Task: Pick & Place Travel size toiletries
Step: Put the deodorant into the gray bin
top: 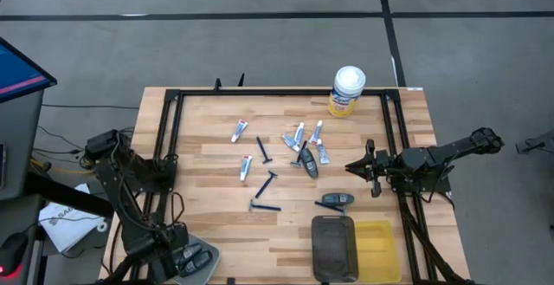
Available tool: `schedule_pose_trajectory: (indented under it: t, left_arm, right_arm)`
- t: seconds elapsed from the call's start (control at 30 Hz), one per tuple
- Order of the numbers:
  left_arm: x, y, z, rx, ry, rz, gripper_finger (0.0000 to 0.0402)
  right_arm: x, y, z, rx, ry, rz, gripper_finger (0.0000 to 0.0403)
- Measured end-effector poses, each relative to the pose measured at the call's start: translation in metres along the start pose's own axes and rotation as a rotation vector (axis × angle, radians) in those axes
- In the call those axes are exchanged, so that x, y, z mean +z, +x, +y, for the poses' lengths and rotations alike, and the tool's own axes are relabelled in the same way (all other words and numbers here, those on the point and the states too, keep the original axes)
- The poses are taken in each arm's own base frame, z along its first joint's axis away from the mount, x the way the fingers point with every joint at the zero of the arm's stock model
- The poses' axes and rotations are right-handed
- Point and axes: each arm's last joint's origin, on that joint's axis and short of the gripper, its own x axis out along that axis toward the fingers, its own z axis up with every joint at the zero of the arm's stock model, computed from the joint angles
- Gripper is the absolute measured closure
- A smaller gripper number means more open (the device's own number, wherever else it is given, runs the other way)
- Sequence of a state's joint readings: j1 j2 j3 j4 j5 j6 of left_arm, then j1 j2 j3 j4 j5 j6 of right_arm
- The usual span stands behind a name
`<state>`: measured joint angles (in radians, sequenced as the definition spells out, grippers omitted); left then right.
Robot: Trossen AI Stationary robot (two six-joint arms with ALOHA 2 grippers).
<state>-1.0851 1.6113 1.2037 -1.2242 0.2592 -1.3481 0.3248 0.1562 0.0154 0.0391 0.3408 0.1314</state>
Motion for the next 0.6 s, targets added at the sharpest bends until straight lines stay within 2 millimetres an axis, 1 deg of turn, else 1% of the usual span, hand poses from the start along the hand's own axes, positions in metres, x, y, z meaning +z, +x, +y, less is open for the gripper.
schedule_pose_trajectory:
  t: [0.27,0.6]
  left_arm:
    - [0.003,0.004,0.004,0.016,-0.033,0.010,0.0191]
    - [0.011,0.003,0.006,0.015,-0.032,-0.017,0.0142]
  right_arm:
    - [0.000,0.000,0.000,0.000,0.000,0.000,0.0363]
    - [0.000,0.000,0.000,0.000,0.000,0.000,0.0363]
